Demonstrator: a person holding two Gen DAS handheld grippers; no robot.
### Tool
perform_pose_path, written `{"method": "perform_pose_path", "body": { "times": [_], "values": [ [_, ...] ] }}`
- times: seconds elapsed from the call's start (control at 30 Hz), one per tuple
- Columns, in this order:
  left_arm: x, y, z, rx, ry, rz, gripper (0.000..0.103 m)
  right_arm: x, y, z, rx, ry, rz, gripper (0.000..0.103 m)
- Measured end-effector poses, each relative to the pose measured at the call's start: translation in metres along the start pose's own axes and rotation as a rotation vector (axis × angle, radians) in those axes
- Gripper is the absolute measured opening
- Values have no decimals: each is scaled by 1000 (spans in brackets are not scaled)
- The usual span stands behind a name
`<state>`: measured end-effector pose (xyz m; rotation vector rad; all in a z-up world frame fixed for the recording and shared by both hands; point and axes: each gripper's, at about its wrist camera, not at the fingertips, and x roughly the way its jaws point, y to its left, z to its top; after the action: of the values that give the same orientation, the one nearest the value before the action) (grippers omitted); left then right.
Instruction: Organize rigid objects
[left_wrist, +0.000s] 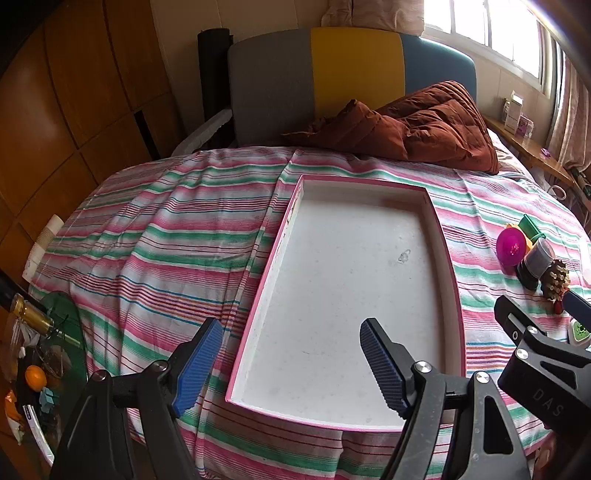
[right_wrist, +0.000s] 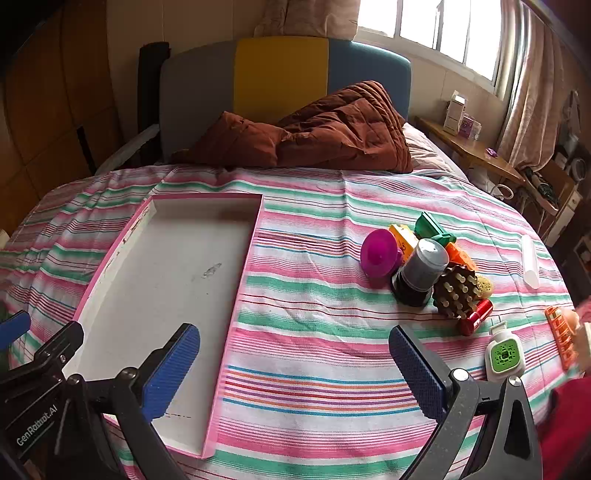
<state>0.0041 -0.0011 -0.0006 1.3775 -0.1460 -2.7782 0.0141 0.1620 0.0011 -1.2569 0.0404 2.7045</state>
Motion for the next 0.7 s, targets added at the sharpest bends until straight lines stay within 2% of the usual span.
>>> {"method": "perform_pose_path", "body": {
  "times": [0.2, 0.5, 0.7],
  "values": [
    [-1, 0, -2, 7, -10, 14, 79, 0, 3, 0, -8, 1, 2, 103],
    [-3, 2, -6, 7, -30, -7, 79, -2, 0, 1, -5, -6, 16, 103],
    [-4, -3, -9, 11, -24, -71, 79, -2, -3, 2, -10, -4, 9, 103]
  ]
}}
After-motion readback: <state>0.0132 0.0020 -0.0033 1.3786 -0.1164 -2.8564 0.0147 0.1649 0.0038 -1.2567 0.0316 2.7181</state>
